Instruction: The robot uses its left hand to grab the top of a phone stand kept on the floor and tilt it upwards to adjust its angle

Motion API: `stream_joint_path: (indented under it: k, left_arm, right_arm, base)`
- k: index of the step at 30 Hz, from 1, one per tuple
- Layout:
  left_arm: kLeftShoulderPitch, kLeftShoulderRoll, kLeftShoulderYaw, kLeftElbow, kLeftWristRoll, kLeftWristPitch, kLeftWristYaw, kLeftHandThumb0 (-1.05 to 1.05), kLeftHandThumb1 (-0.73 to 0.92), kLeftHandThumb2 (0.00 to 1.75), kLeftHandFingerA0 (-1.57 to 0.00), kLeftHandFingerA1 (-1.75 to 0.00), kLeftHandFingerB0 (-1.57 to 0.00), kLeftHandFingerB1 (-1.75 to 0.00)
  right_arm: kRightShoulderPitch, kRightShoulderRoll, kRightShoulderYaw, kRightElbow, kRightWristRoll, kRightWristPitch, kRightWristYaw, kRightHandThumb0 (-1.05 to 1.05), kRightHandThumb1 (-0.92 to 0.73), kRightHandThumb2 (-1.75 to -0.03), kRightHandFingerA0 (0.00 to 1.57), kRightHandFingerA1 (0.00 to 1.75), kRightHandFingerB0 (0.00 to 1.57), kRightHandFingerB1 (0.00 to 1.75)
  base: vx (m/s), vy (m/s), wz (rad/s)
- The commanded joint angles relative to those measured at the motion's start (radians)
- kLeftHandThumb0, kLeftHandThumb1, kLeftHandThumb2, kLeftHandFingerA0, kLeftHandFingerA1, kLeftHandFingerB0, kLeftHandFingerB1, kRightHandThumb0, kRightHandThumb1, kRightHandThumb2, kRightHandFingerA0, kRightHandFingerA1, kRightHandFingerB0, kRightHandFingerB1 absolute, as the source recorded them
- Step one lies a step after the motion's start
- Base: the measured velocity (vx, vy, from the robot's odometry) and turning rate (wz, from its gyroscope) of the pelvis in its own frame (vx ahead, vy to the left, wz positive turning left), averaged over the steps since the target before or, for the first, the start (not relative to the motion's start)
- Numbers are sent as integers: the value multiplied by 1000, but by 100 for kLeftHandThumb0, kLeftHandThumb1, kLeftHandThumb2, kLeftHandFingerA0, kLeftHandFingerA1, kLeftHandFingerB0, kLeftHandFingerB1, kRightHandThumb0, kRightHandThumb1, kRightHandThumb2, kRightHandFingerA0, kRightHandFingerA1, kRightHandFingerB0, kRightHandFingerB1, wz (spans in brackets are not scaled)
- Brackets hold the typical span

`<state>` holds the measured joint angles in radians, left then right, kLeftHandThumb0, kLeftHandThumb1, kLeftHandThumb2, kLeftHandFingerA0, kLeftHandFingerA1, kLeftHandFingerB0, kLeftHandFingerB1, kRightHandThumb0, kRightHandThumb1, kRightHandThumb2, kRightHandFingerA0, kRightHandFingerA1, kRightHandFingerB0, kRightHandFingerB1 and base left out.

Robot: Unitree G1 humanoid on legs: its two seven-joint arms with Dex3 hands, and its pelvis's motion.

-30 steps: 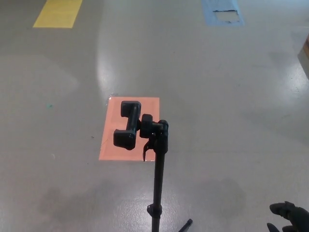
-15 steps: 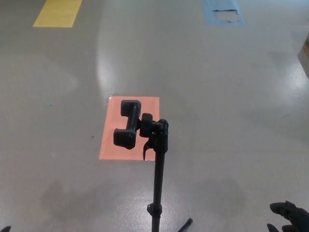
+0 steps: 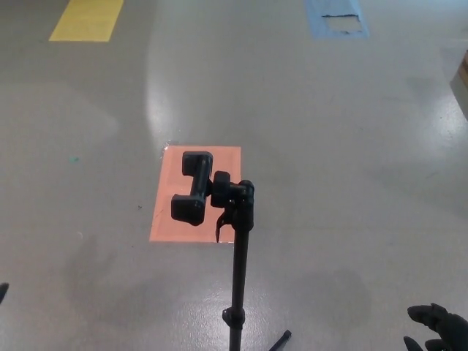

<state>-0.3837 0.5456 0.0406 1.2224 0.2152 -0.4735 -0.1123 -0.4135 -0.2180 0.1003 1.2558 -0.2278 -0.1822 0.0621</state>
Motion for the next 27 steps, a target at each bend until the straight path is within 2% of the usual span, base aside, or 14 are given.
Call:
stream_joint_path:
  k: [1,8,9,10,11,13,14,15,17,18,20,21,26,27]
  left_arm:
    - [-28,65,-19,-53,30,-154,49,-84,69,105,-6,-36,-2,-31]
    - [-27,131,-72,-161,102,-241,121,-84,72,107,-9,-36,-2,-27]
    - [-21,144,-77,-196,107,-247,120,-84,90,68,-13,-26,-2,-22]
    - [-18,150,-79,-215,109,-249,117,-84,90,68,-13,-26,-2,-22]
    - [-12,161,-81,-252,114,-261,121,-84,72,104,-10,-37,-3,-26]
    - [-2,175,-84,-308,127,-280,133,-82,73,104,-13,-42,-2,-26]
    - [2,181,-86,-330,131,-280,130,-80,90,69,-19,-28,-4,-20]
    - [4,185,-88,-343,133,-279,128,-80,90,69,-19,-28,-4,-20]
    - [6,201,-94,-389,150,-284,129,-82,74,103,-12,-41,-3,-23]
    - [8,215,-100,-426,171,-290,139,-78,91,69,-19,-28,-4,-18]
    - [17,218,-100,-461,171,-292,140,-78,90,68,-18,-27,-5,-20]
    - [19,220,-100,-473,173,-293,142,-85,76,108,-11,-41,0,-20]
    - [12,232,-101,-557,194,-311,146,-83,75,107,-9,-35,-4,-22]
    - [13,233,-101,-578,205,-308,150,-79,91,69,-14,-25,-4,-20]
  right_arm:
    - [-13,-12,-3,7,-1,-10,-2,-33,-61,-113,0,47,0,47]
    - [-26,-14,6,8,-9,4,-2,-33,-61,-113,0,47,0,47]
    - [-26,-14,6,8,-7,2,-1,-33,-61,-113,0,47,0,47]
    - [-25,-14,6,8,-7,1,0,-33,-61,-113,0,47,0,47]
    - [-25,-14,7,8,-8,-1,1,-33,-60,-113,0,47,0,47]
    - [-26,-15,9,8,-8,2,1,-33,-60,-112,0,47,0,47]
    - [-26,-15,9,8,-8,3,2,-33,-60,-112,0,47,0,47]
    - [-26,-15,9,9,-8,3,2,-33,-60,-112,0,47,0,47]
    - [-28,-14,11,11,-9,1,2,-33,-60,-112,0,47,0,47]
    - [-28,-14,12,11,-10,1,3,-33,-61,-113,0,47,0,47]
    - [-26,-16,13,11,-9,1,6,-33,-60,-112,0,47,0,47]
    - [-26,-16,13,11,-9,3,5,-33,-60,-112,0,47,0,47]
    - [-34,-17,15,11,-10,13,7,-33,-60,-112,0,48,0,47]
    - [-35,-17,15,11,-10,14,8,-33,-60,-112,0,48,0,47]
  base:
    - [0,0,0]
    - [0,0,0]
    - [0,0,0]
    - [0,0,0]
    - [0,0,0]
    - [0,0,0]
    - [0,0,0]
    - [0,0,0]
    - [0,0,0]
    - [0,0,0]
    - [0,0,0]
    - [0,0,0]
    - [0,0,0]
    - [0,0,0]
